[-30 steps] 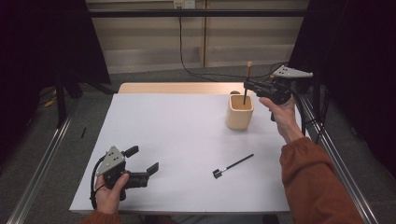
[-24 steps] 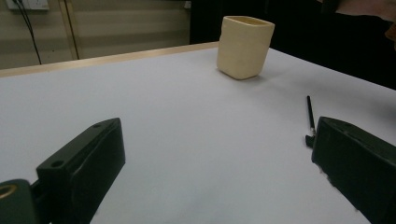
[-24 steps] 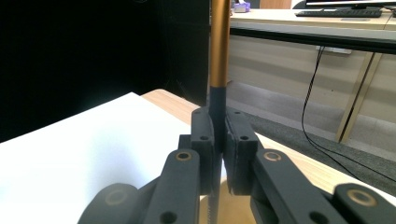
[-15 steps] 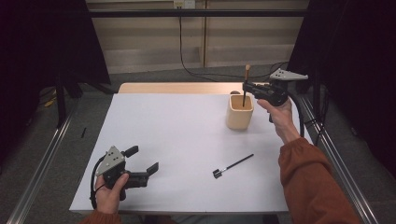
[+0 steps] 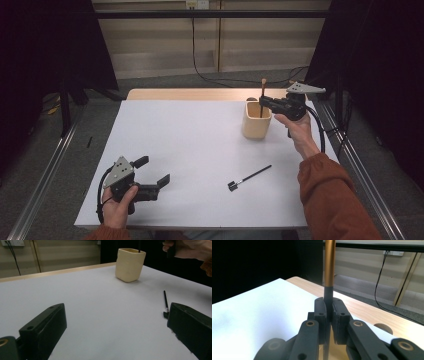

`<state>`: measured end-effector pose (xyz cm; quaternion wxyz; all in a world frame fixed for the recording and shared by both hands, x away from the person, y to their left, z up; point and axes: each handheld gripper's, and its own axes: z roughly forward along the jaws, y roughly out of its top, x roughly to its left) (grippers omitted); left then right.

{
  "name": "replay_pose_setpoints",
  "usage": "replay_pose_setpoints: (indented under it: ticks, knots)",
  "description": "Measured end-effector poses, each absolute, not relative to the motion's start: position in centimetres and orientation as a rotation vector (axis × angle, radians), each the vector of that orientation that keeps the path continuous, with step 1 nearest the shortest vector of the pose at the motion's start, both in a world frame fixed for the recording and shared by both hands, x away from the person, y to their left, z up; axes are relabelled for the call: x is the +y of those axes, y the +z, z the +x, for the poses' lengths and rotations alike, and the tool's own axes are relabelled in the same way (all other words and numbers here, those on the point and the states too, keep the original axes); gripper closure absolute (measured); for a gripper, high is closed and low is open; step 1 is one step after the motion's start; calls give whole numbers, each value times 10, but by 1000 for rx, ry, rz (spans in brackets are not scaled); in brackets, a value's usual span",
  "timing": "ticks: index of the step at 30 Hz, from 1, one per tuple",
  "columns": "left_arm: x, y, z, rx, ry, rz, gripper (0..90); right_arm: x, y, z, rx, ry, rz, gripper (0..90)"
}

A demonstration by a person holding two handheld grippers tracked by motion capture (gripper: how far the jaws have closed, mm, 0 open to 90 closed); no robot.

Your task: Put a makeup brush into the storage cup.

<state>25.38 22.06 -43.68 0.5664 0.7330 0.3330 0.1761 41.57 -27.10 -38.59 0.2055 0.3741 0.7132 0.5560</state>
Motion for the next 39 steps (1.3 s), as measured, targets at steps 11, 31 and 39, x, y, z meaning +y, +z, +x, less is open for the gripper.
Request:
replay_pose_setpoints:
  ticks: [11, 31, 39]
  knots:
    - [220, -437, 254, 786, 409, 1727, 25, -269, -401, 416, 2001, 1547, 1058, 832]
    - [221, -438, 255, 777, 403, 1739, 29, -273, -411, 415, 2002, 1583, 1096, 796]
    - [221, -438, 256, 773, 404, 1740, 29, -274, -412, 412, 1996, 1591, 1096, 653]
